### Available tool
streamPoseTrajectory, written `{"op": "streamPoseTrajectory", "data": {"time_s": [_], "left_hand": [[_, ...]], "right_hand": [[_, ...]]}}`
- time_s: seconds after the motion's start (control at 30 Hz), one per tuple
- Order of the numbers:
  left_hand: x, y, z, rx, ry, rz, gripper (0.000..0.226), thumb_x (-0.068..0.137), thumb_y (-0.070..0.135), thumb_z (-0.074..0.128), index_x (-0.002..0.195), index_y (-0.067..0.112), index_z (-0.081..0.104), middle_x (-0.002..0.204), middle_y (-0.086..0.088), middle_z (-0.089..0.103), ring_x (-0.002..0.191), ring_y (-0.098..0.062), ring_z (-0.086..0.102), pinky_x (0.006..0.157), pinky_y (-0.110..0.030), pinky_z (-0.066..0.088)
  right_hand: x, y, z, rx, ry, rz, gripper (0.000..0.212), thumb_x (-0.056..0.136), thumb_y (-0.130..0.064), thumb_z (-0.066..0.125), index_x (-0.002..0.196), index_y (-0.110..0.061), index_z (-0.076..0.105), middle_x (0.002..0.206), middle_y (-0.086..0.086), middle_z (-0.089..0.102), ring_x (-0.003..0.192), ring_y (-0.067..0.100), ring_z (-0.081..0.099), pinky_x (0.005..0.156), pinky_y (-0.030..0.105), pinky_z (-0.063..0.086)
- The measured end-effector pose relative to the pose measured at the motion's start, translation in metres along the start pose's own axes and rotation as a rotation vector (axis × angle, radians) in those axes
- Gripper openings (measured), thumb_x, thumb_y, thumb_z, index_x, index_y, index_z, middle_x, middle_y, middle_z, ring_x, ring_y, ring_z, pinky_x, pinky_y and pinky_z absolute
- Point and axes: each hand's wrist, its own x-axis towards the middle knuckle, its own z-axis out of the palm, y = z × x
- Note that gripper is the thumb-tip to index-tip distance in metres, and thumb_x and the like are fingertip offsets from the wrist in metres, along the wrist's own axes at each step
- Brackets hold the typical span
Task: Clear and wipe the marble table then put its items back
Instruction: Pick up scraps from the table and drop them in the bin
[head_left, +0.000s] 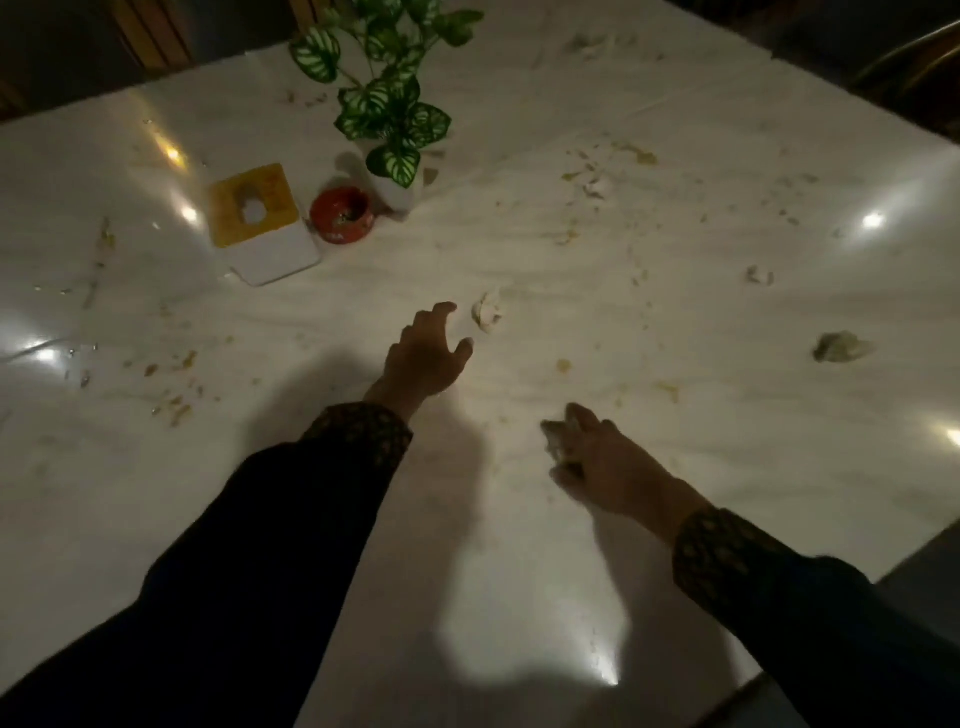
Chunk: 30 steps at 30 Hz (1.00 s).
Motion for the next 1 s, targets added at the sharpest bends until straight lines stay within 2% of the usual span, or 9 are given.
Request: {"op": "streamPoseTrajectory", "data": {"time_s": [0.17,0.27,0.37,0.5,0.63,0.7,0.73,0.83,1.0], "left_hand": [[0.066,0.013,0.033,0.073,-0.113,0.105,0.074,0.087,0.031,0.063,0.151,0.024,0.026,0.148,-0.013,0.039,0.132,-0.034,0.042,0.108,-0.048,0.038],[0.076,0.029,0.055,0.122,-0.155,0.090,0.055,0.090,0.013,0.060,0.143,0.014,0.044,0.142,-0.019,0.039,0.124,-0.039,0.046,0.108,-0.042,0.037],[0.072,0.037,0.069,0.088,-0.097,0.117,0.030,0.091,0.003,0.054,0.120,0.001,0.062,0.125,-0.025,0.049,0.113,-0.043,0.053,0.098,-0.041,0.043],[0.057,0.068,0.071,-0.008,-0.084,0.147,0.018,0.089,0.011,0.058,0.099,0.003,0.070,0.101,-0.020,0.068,0.095,-0.038,0.063,0.077,-0.031,0.046],[0.031,0.119,0.070,-0.181,-0.131,0.242,0.018,0.084,0.020,0.067,0.098,0.009,0.069,0.093,-0.010,0.070,0.088,-0.026,0.066,0.075,-0.026,0.048],[0.023,0.138,0.067,-0.227,-0.121,0.245,0.023,0.084,0.025,0.072,0.104,0.015,0.066,0.092,-0.002,0.067,0.084,-0.017,0.062,0.074,-0.022,0.044],[0.020,0.145,0.067,-0.248,-0.107,0.249,0.027,0.084,0.025,0.073,0.107,0.015,0.064,0.091,0.000,0.065,0.082,-0.015,0.060,0.073,-0.020,0.042],[0.017,0.159,0.067,-0.310,-0.076,0.247,0.037,0.082,0.017,0.076,0.114,0.008,0.060,0.095,-0.009,0.063,0.084,-0.022,0.060,0.070,-0.015,0.039],[0.024,0.174,0.074,-0.226,0.016,0.242,0.032,0.078,0.016,0.076,0.105,0.001,0.067,0.103,-0.019,0.067,0.092,-0.030,0.061,0.076,-0.018,0.037]], "right_hand": [[-0.016,0.022,0.001,0.203,0.033,-0.085,0.047,0.088,-0.026,0.038,0.127,-0.015,0.061,0.136,0.013,0.053,0.119,0.029,0.054,0.098,0.038,0.049],[-0.029,0.034,-0.015,0.322,0.105,-0.051,0.036,0.084,-0.015,0.048,0.115,-0.014,0.068,0.120,0.003,0.065,0.112,0.021,0.060,0.097,0.034,0.049],[-0.046,0.056,-0.036,0.226,0.168,0.006,0.035,0.084,-0.016,0.058,0.117,-0.022,0.067,0.113,0.003,0.068,0.103,0.024,0.063,0.082,0.034,0.053],[-0.056,0.090,-0.065,0.108,0.242,0.158,0.036,0.083,-0.019,0.063,0.118,-0.022,0.066,0.095,0.011,0.068,0.088,0.032,0.061,0.071,0.035,0.051],[-0.072,0.129,-0.090,-0.062,0.313,0.304,0.019,0.080,-0.011,0.062,0.097,-0.014,0.070,0.076,0.015,0.063,0.079,0.037,0.057,0.066,0.035,0.042],[-0.078,0.143,-0.104,-0.101,0.366,0.298,0.012,0.077,-0.007,0.062,0.084,-0.012,0.070,0.081,0.014,0.068,0.085,0.040,0.059,0.070,0.039,0.045],[-0.080,0.152,-0.111,-0.108,0.389,0.304,0.012,0.078,-0.007,0.061,0.083,-0.012,0.071,0.094,0.015,0.070,0.094,0.042,0.060,0.076,0.043,0.047],[-0.079,0.184,-0.132,-0.108,0.369,0.432,0.021,0.086,-0.013,0.060,0.102,-0.012,0.073,0.137,0.016,0.054,0.129,0.039,0.045,0.099,0.047,0.042],[-0.064,0.245,-0.146,-0.038,0.352,0.522,0.027,0.084,-0.010,0.061,0.110,-0.008,0.070,0.134,0.012,0.058,0.140,0.022,0.035,0.114,0.038,0.031]]}}
